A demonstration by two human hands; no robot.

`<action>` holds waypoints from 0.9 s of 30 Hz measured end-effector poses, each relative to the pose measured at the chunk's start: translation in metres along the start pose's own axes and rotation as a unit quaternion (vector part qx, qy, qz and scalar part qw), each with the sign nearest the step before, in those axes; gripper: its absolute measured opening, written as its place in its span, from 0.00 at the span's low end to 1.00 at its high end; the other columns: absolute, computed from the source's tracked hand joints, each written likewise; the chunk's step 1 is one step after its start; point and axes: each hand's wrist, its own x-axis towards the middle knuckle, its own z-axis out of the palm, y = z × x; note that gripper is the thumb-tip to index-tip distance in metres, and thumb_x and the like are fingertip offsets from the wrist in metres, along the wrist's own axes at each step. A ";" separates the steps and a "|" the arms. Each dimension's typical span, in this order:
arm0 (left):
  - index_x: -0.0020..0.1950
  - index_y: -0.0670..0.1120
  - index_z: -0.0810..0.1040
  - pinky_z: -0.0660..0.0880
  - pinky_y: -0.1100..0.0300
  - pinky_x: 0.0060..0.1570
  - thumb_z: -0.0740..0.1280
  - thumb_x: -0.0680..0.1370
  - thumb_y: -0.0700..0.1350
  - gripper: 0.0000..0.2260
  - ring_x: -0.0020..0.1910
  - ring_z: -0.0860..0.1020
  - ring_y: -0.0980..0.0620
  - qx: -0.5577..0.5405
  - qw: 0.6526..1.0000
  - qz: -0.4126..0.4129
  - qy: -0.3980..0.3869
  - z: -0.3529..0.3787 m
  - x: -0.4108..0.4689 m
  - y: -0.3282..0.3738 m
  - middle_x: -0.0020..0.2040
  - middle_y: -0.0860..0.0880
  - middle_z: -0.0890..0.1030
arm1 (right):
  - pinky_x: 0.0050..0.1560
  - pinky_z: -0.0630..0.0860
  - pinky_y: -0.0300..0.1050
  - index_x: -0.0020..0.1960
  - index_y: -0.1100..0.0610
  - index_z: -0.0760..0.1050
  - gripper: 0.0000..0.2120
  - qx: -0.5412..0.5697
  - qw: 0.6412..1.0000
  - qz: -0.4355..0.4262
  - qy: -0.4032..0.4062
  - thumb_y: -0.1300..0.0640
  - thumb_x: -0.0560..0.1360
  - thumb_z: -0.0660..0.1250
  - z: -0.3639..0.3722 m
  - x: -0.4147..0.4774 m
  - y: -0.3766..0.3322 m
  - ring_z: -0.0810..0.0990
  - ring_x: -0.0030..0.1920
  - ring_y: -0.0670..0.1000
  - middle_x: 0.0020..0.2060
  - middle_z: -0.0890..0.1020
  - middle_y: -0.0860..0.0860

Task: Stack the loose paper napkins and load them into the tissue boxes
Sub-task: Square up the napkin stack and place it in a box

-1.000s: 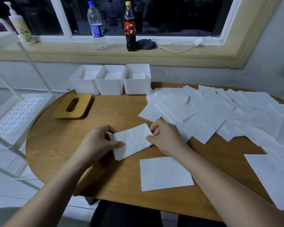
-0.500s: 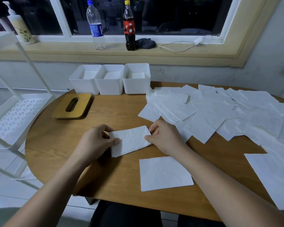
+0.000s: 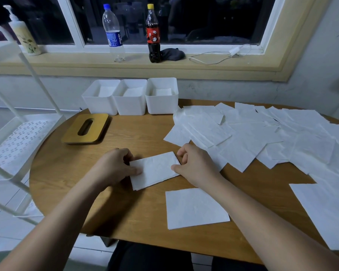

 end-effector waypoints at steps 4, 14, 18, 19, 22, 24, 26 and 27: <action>0.54 0.55 0.78 0.76 0.58 0.44 0.81 0.75 0.49 0.14 0.51 0.79 0.52 -0.001 1.000 0.022 0.001 -0.003 -0.003 0.005 0.54 0.53 0.81 | 0.48 0.78 0.39 0.65 0.50 0.76 0.23 -0.003 1.000 -0.011 -0.002 0.48 0.74 0.80 0.001 0.001 0.002 0.79 0.52 0.44 0.57 0.75 0.44; 0.52 0.54 0.82 0.85 0.45 0.52 0.76 0.80 0.42 0.08 0.52 0.85 0.48 -0.241 0.952 0.184 0.046 -0.012 -0.043 0.005 0.53 0.51 0.86 | 0.63 0.79 0.44 0.64 0.45 0.78 0.19 0.152 0.986 0.007 -0.063 0.45 0.76 0.77 -0.013 0.003 0.006 0.79 0.63 0.41 0.60 0.82 0.38; 0.55 0.49 0.82 0.85 0.49 0.48 0.77 0.79 0.41 0.08 0.53 0.85 0.46 -0.306 0.935 0.177 0.042 -0.013 -0.052 0.012 0.53 0.49 0.85 | 0.64 0.83 0.51 0.57 0.48 0.83 0.06 0.218 0.974 0.007 -0.070 0.51 0.80 0.74 -0.027 -0.006 0.006 0.84 0.56 0.41 0.53 0.87 0.40; 0.56 0.48 0.82 0.84 0.51 0.47 0.77 0.79 0.41 0.08 0.53 0.85 0.46 -0.321 0.931 0.168 0.041 -0.013 -0.054 0.014 0.53 0.48 0.85 | 0.64 0.83 0.51 0.57 0.48 0.83 0.05 0.233 0.970 0.007 -0.073 0.52 0.81 0.73 -0.032 -0.010 0.006 0.85 0.56 0.41 0.53 0.87 0.40; 0.58 0.50 0.82 0.84 0.49 0.51 0.76 0.80 0.42 0.09 0.53 0.85 0.48 -0.338 0.929 0.140 0.044 -0.011 -0.061 0.021 0.53 0.47 0.85 | 0.61 0.84 0.51 0.54 0.53 0.83 0.02 0.276 0.957 0.008 -0.089 0.56 0.83 0.72 -0.052 -0.031 0.008 0.87 0.55 0.46 0.52 0.89 0.45; 0.58 0.52 0.82 0.84 0.49 0.50 0.76 0.80 0.43 0.09 0.51 0.85 0.48 -0.328 0.935 0.128 0.041 -0.004 -0.065 0.024 0.52 0.46 0.86 | 0.62 0.84 0.57 0.55 0.57 0.82 0.04 0.294 0.951 0.013 -0.097 0.57 0.82 0.72 -0.063 -0.047 0.015 0.88 0.54 0.54 0.50 0.89 0.52; 0.57 0.53 0.83 0.84 0.50 0.49 0.76 0.81 0.45 0.07 0.49 0.85 0.48 -0.314 0.942 0.115 0.018 0.005 -0.068 0.027 0.50 0.46 0.87 | 0.58 0.83 0.61 0.56 0.56 0.83 0.05 0.290 0.952 0.018 -0.096 0.56 0.81 0.74 -0.071 -0.062 0.025 0.88 0.51 0.60 0.48 0.89 0.56; 0.56 0.53 0.83 0.84 0.49 0.50 0.75 0.81 0.45 0.06 0.48 0.85 0.49 -0.304 0.947 0.107 0.000 0.011 -0.070 0.028 0.49 0.47 0.88 | 0.52 0.83 0.59 0.56 0.54 0.83 0.05 0.281 0.955 0.022 -0.095 0.55 0.81 0.75 -0.073 -0.070 0.030 0.87 0.47 0.60 0.46 0.89 0.57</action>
